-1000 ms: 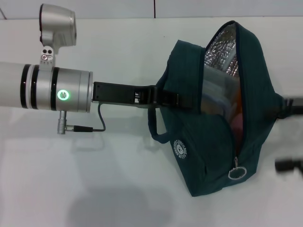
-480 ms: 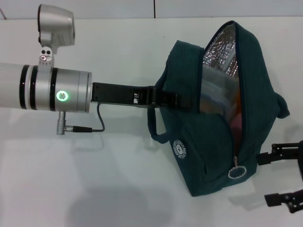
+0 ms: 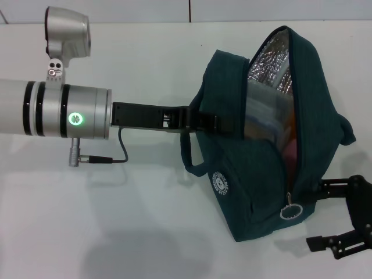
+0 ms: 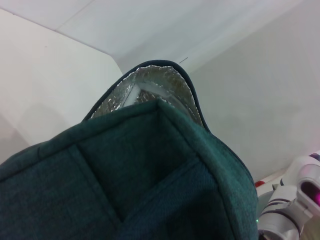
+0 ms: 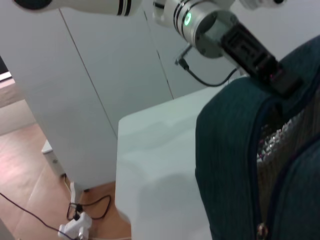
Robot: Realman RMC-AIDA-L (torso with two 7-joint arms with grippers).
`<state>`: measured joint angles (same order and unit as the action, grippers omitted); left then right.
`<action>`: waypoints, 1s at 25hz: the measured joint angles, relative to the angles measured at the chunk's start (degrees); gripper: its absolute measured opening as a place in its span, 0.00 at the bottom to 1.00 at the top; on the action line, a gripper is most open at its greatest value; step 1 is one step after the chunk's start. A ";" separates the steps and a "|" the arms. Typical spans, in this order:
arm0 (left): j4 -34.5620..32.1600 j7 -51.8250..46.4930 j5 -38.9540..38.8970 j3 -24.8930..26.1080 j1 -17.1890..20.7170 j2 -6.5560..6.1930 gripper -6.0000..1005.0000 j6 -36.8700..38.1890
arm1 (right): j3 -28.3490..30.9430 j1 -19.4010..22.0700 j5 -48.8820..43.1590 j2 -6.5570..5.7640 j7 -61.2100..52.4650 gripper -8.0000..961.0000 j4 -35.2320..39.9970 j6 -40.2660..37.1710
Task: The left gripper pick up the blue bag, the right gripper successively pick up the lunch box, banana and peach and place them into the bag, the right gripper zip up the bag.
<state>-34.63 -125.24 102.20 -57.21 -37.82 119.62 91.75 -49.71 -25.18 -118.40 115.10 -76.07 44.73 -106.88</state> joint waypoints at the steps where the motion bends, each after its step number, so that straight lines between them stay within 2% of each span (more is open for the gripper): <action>1: 0.00 0.00 0.00 0.00 0.03 0.00 0.04 0.00 | -0.55 -0.04 0.00 0.02 0.13 0.90 -0.23 0.48; 8: 0.00 0.01 0.00 0.00 0.14 0.00 0.04 0.00 | -3.40 -0.49 0.57 0.19 0.77 0.90 -1.24 1.91; 24: 0.00 0.16 0.02 0.00 0.11 0.00 0.04 0.01 | -4.15 -2.36 1.66 0.31 1.78 0.90 -3.87 3.90; 25: 0.00 0.17 0.02 0.00 0.12 0.00 0.04 0.01 | -4.33 -2.39 1.65 0.31 1.71 0.88 -3.87 4.43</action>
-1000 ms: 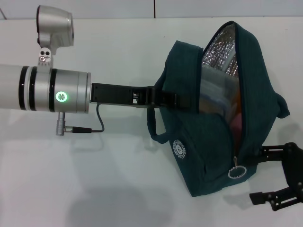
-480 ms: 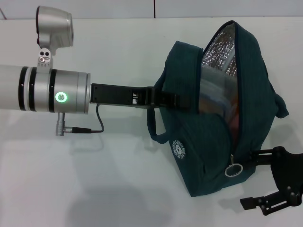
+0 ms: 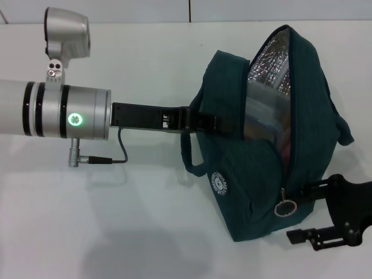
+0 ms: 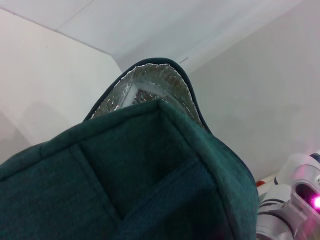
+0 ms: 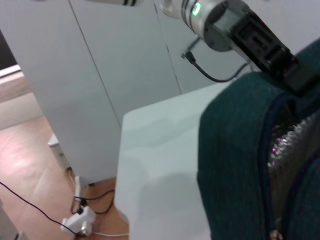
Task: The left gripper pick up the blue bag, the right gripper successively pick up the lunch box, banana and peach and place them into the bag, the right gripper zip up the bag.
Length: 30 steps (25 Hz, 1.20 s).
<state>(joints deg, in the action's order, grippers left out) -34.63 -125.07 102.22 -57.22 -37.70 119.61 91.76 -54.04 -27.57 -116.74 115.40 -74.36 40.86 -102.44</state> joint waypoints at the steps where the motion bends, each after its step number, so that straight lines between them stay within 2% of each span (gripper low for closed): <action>1: 0.00 0.00 0.00 0.00 0.00 0.00 0.04 0.00 | -0.14 0.00 0.00 0.00 -0.06 0.85 0.00 0.47; 4: 0.00 0.01 0.00 0.00 0.00 0.00 0.04 0.00 | -0.21 -0.02 0.03 0.00 -0.24 0.78 0.00 1.09; 9: -0.05 0.01 0.00 0.00 0.00 0.00 0.04 0.00 | -0.19 -0.07 0.06 0.00 -0.31 0.53 0.01 1.22; 12: -0.05 0.01 0.00 0.00 -0.09 0.00 0.04 0.00 | -0.17 -0.12 0.51 0.00 -0.30 0.29 0.01 1.23; 18: -0.01 0.00 -0.82 0.00 0.01 -0.01 0.04 0.00 | -0.19 -0.13 0.91 0.00 -0.25 0.06 0.11 1.29; 30: 0.45 2.40 -1.26 -0.04 1.12 0.13 0.04 0.00 | 0.26 0.00 1.38 -0.06 -0.33 0.01 0.94 0.89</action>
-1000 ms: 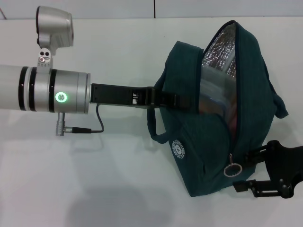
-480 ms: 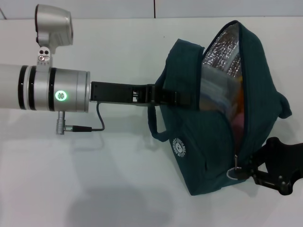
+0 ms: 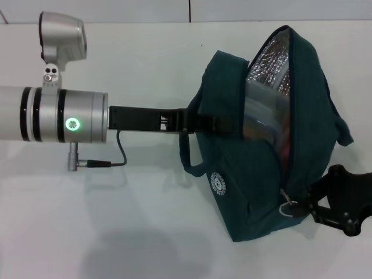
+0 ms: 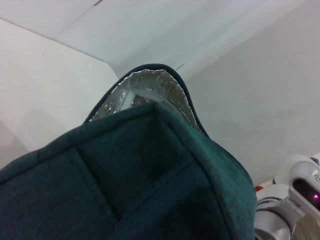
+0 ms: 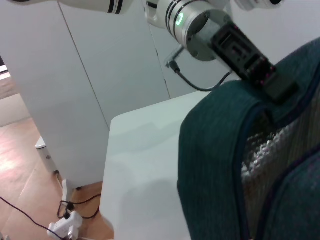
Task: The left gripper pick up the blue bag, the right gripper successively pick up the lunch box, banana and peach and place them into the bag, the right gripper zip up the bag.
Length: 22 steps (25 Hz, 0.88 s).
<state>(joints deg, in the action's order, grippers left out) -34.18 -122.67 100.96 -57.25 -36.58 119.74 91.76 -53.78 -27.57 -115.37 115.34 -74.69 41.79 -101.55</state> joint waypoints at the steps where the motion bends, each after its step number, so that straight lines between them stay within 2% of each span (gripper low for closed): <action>1: 0.23 0.49 -0.02 0.02 0.10 0.02 0.04 0.00 | 0.05 0.08 0.03 -0.01 -0.06 0.01 0.28 -0.18; 7: 2.44 6.01 -1.05 0.04 0.46 0.07 0.11 -0.04 | 0.10 0.56 0.06 -0.07 -0.49 0.01 2.35 -1.30; 17: 3.32 11.91 -8.93 0.13 2.70 -0.16 0.59 -0.41 | 0.20 1.50 0.06 -0.28 -1.40 0.01 5.82 -2.84; 20: 3.32 11.95 -10.04 0.13 2.96 -0.28 0.79 -0.55 | 0.27 2.26 0.11 -0.30 -1.85 0.01 7.93 -3.30; 22: 3.17 12.02 -10.56 0.13 3.00 -0.28 0.81 -0.57 | 0.28 2.48 0.18 -0.32 -2.21 0.01 9.01 -3.51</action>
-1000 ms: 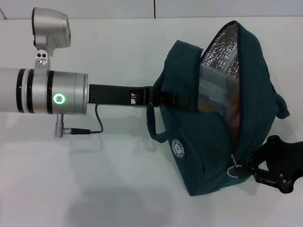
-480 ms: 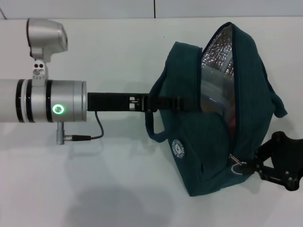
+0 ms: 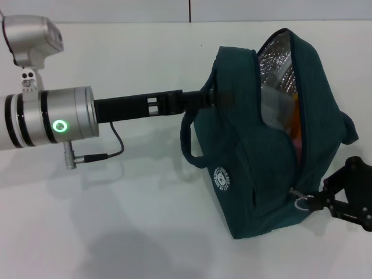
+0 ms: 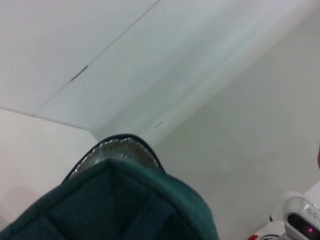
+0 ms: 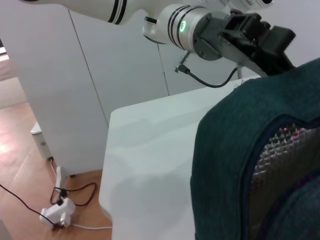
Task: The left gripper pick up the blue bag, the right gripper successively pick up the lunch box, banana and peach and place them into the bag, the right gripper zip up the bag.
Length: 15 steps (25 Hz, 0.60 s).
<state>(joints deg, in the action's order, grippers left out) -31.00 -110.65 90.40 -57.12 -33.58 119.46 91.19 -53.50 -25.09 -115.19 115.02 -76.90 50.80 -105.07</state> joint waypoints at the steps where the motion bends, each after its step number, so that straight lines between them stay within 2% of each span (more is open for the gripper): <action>1: -0.03 0.01 -0.31 0.00 0.01 0.01 0.82 -0.01 | 0.00 0.07 0.01 -0.01 -0.17 0.01 0.39 -0.06; 7: 0.04 0.04 -1.73 0.00 0.77 0.04 0.87 -0.05 | 0.40 0.55 -0.02 -0.15 -0.58 0.01 1.82 -0.44; 15: 0.04 0.55 -2.97 0.00 1.21 0.15 0.89 -0.05 | 5.38 1.66 -0.46 -0.16 -1.49 0.01 5.47 -5.04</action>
<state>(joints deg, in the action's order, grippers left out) -30.97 -110.11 87.42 -57.13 -32.37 119.61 91.13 -48.12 -23.44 -115.65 114.86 -78.39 56.27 -110.11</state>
